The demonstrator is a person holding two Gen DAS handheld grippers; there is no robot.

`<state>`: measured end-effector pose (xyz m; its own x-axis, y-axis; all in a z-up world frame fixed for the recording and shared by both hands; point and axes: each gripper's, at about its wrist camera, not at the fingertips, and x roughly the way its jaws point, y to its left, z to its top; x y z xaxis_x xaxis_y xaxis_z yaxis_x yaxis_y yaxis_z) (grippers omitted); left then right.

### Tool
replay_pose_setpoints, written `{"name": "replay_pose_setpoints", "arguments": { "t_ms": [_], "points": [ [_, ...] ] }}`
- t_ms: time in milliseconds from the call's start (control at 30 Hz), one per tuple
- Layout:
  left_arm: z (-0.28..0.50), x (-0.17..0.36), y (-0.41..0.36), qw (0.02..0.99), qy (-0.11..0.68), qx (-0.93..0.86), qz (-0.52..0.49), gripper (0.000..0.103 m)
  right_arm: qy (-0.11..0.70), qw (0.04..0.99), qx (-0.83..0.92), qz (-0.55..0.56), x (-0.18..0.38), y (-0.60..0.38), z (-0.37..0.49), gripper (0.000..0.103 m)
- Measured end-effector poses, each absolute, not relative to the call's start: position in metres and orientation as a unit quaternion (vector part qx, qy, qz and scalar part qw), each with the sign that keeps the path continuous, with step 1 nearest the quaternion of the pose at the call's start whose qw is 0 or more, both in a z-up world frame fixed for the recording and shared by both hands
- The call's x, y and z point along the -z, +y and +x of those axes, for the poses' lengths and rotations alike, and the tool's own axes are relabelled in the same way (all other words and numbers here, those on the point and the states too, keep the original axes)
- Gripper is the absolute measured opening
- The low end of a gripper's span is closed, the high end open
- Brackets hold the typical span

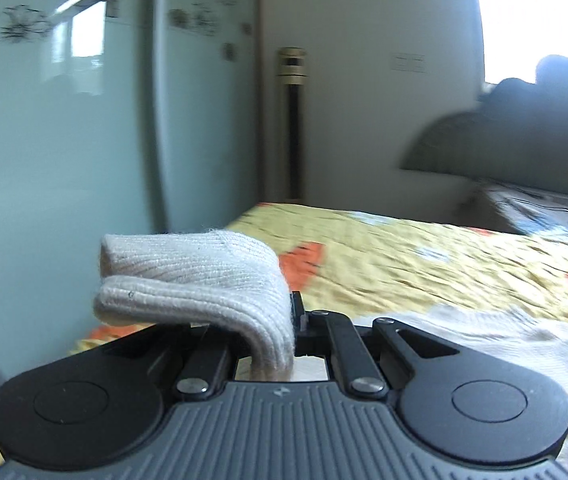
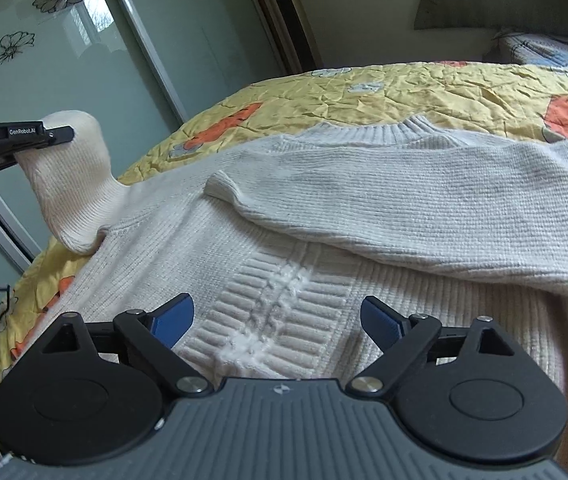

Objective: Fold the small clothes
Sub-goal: 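Carry the held sleeve with the left gripper across the sweater toward the right gripper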

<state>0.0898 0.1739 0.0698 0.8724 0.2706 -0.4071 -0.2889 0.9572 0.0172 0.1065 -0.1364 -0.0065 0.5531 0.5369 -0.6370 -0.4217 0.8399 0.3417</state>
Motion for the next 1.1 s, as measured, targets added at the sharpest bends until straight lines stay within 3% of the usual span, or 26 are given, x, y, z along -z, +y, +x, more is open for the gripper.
{"name": "replay_pose_setpoints", "arguments": {
  "t_ms": [333, 1100],
  "points": [
    [0.096, -0.048, 0.16, 0.957, 0.26, -0.124, -0.035, 0.007, 0.387, 0.879, -0.268, 0.077, 0.015, -0.141, 0.104, 0.094],
    [0.138, -0.062, 0.102, 0.963, 0.25, -0.088, -0.042, 0.007, 0.366, 0.902, -0.224, 0.05, 0.005, -0.164, 0.077, 0.101]
  ]
}}
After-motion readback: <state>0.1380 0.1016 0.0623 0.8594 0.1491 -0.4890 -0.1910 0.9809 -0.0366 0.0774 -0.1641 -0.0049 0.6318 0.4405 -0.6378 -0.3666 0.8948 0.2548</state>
